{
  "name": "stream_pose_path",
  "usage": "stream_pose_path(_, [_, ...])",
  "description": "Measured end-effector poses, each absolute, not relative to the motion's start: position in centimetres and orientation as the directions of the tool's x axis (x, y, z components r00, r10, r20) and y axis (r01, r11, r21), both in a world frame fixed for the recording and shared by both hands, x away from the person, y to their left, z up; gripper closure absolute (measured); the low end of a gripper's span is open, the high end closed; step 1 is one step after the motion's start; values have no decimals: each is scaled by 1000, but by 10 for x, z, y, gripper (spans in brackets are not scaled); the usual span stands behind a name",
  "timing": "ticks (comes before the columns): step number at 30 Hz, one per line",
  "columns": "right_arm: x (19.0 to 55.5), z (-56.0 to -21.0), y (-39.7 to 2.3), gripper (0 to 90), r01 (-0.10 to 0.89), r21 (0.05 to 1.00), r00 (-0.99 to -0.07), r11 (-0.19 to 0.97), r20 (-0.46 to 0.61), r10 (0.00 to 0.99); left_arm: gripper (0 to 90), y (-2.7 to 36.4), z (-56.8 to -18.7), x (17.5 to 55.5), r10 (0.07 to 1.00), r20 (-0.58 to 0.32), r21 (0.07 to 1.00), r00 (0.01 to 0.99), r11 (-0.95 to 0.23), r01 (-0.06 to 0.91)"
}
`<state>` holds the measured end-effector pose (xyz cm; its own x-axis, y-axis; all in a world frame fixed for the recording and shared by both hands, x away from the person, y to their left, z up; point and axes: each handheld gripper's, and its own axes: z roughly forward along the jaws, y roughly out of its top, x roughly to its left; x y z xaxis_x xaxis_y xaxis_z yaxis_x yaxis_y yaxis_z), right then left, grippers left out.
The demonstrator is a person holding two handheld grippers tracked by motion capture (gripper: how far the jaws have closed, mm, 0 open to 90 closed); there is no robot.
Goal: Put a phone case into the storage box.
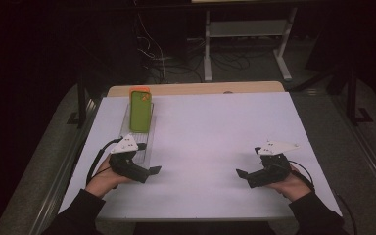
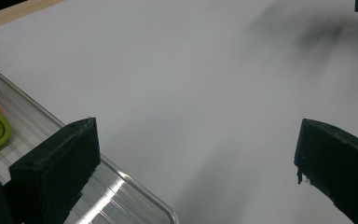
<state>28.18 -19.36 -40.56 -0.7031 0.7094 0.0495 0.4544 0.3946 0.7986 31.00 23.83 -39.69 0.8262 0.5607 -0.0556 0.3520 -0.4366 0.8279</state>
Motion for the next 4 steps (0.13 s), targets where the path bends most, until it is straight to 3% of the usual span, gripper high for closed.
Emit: stream_pose_path(4, [282, -405, -194, 0, 451, 799, -704, 397, 45, 709, 0, 238, -396, 310, 556, -56, 829, 829, -437, 350])
